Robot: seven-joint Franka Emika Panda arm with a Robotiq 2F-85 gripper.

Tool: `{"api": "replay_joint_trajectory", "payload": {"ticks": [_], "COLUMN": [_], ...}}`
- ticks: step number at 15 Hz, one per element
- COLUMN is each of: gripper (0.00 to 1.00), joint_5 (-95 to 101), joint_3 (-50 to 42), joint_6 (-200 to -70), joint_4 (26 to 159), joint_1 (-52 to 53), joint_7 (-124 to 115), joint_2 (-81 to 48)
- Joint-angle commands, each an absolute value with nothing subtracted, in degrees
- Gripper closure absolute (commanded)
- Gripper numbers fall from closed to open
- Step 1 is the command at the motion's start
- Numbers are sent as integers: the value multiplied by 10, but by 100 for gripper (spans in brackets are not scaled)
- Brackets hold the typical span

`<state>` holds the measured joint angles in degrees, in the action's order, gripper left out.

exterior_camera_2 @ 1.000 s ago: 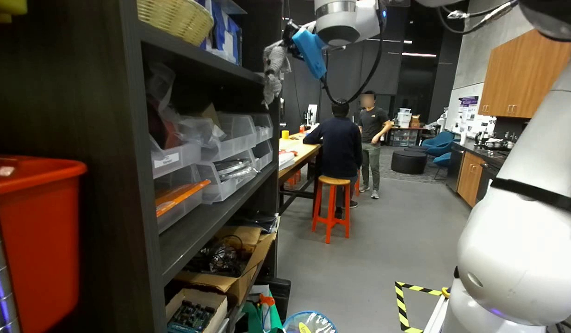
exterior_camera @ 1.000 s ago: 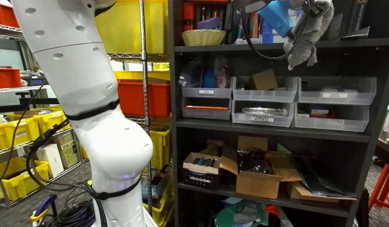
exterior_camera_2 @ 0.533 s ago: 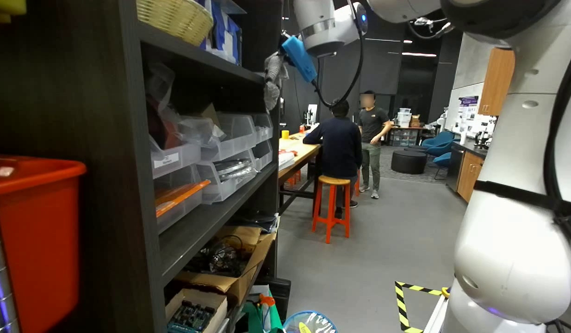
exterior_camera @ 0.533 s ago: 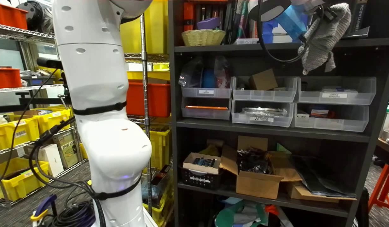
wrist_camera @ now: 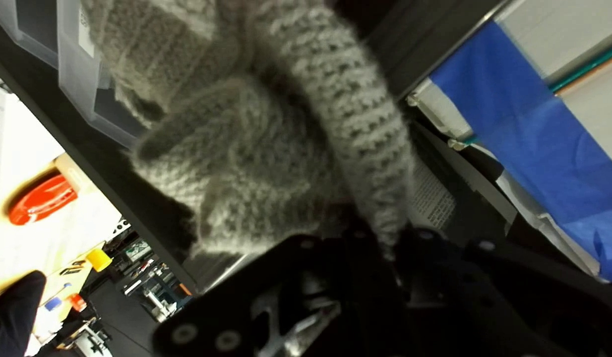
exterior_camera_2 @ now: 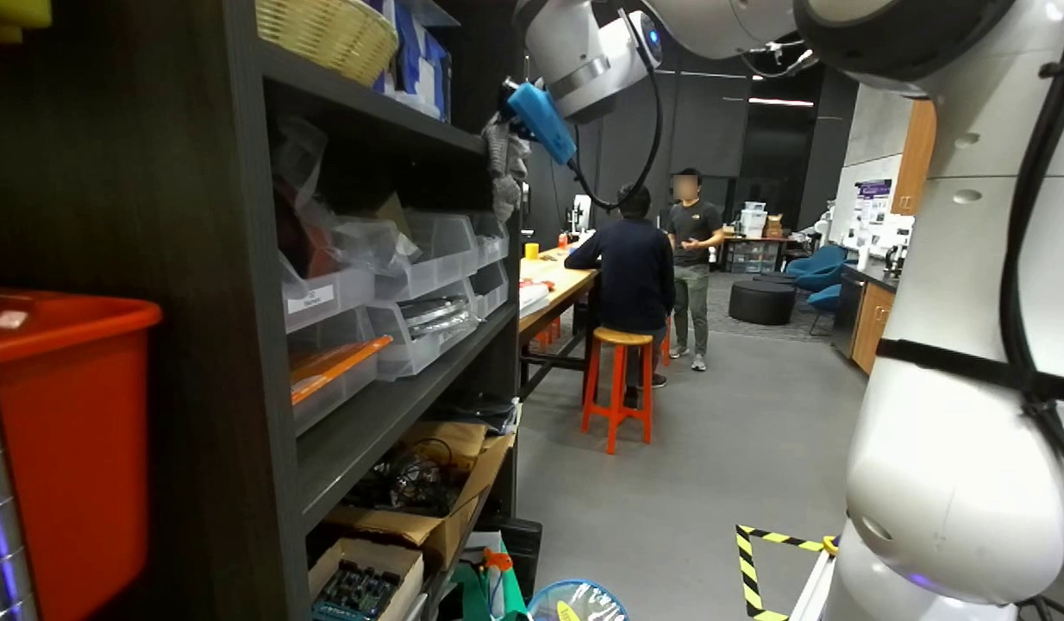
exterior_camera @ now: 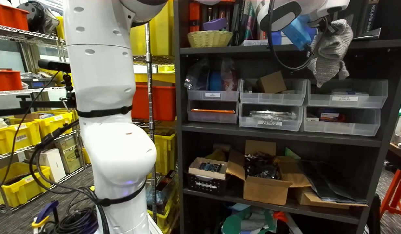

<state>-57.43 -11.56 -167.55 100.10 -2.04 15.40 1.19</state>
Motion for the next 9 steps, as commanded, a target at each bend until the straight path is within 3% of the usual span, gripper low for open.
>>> {"api": "replay_joint_trajectory", "payload": {"ticks": [1, 5, 9], "gripper": [97, 97, 97], "joint_5": [-552, -501, -328], "joint_3": [-115, -114, -101], "joint_6": [-1652, -1622, -1512], "joint_4": [1004, 1019, 1027], "joint_1": [-21, -22, -52], "joint_7": [133, 119, 17], "joint_2": [19, 34, 58]}}
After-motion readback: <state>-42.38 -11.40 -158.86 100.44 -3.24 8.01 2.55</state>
